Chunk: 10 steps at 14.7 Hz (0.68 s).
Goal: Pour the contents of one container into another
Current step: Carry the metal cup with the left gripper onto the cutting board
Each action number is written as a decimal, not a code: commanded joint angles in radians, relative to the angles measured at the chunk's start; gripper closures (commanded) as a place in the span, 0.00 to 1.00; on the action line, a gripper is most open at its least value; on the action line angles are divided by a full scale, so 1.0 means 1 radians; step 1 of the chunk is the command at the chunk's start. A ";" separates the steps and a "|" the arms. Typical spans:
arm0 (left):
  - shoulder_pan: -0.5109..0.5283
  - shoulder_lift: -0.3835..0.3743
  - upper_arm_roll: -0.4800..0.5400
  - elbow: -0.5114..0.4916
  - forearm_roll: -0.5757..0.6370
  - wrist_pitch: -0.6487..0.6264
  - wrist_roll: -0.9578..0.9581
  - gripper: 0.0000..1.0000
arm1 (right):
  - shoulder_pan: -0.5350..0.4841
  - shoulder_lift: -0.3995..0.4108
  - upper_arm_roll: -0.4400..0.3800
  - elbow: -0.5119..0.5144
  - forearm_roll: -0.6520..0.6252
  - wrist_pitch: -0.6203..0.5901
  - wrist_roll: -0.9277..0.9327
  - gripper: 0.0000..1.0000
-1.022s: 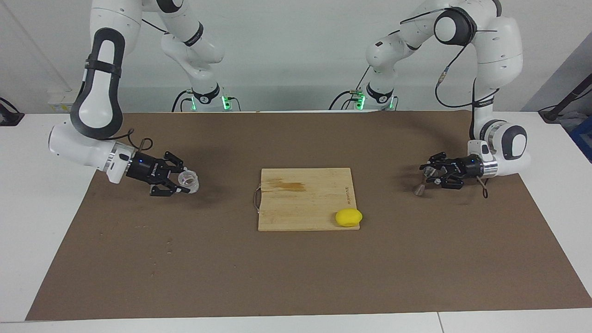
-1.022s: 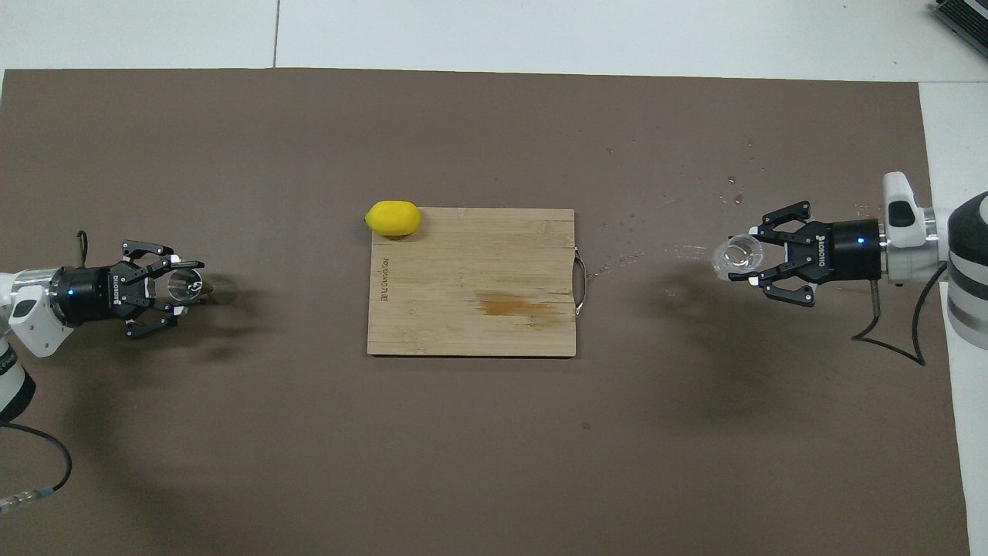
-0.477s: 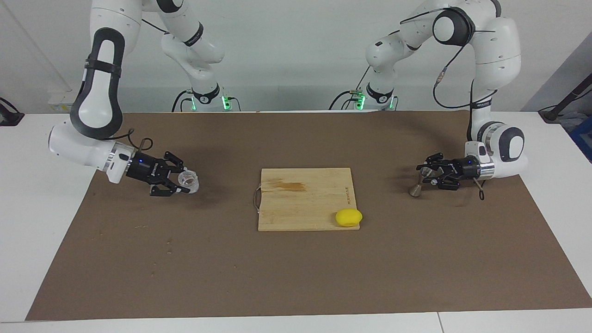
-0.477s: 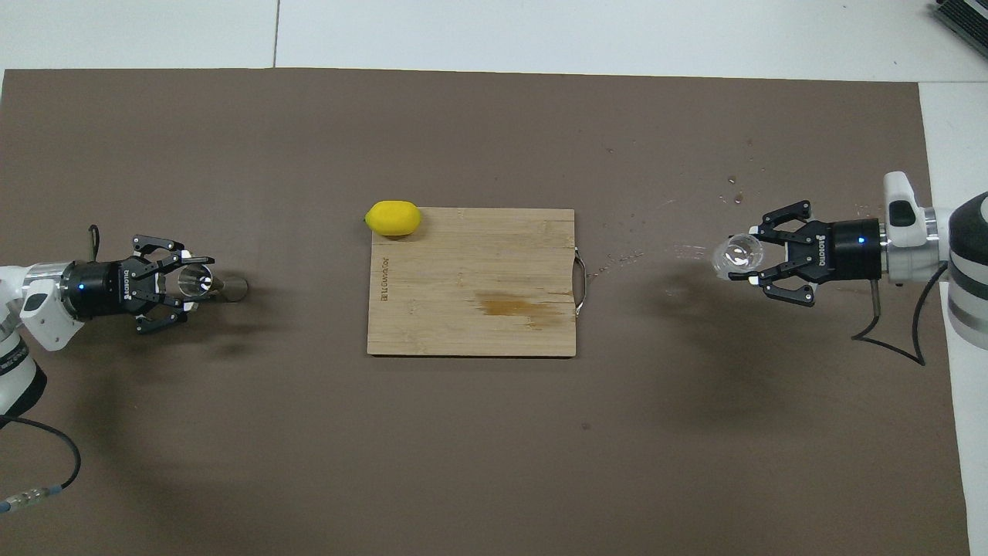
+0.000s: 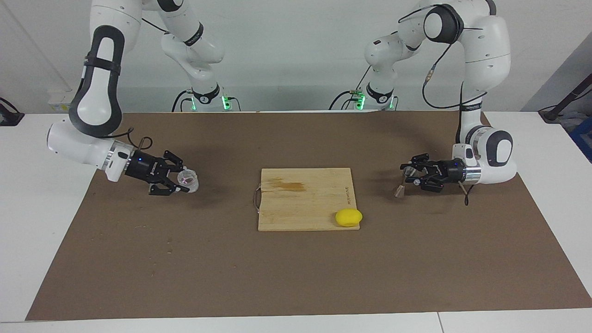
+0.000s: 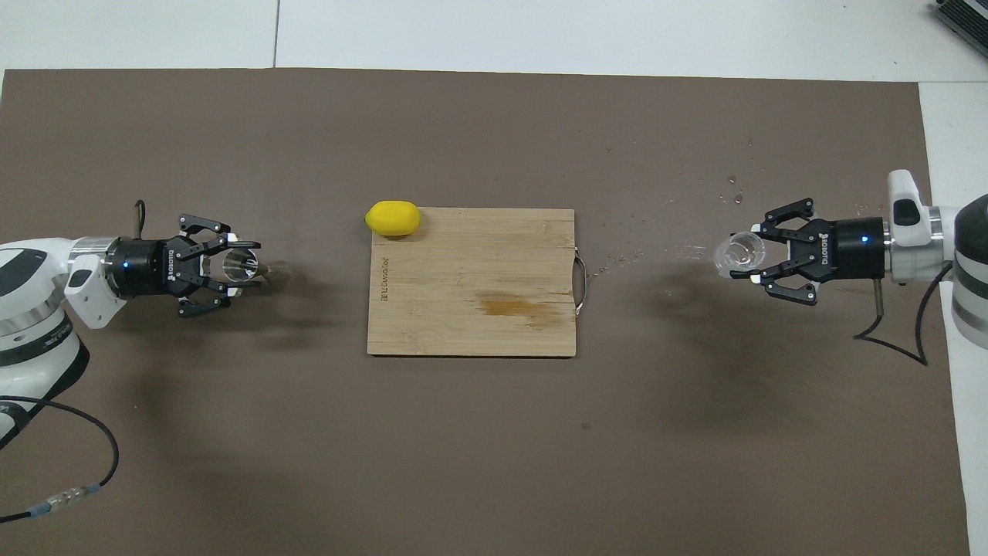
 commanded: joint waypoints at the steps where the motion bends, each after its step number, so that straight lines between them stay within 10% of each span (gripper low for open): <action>1: -0.070 -0.058 0.014 -0.038 -0.044 0.045 -0.031 0.79 | -0.002 -0.032 0.003 -0.027 0.030 0.003 0.024 1.00; 10: -0.297 -0.153 0.014 -0.107 -0.179 0.218 -0.108 0.79 | -0.014 -0.037 0.001 -0.027 0.029 -0.012 0.022 1.00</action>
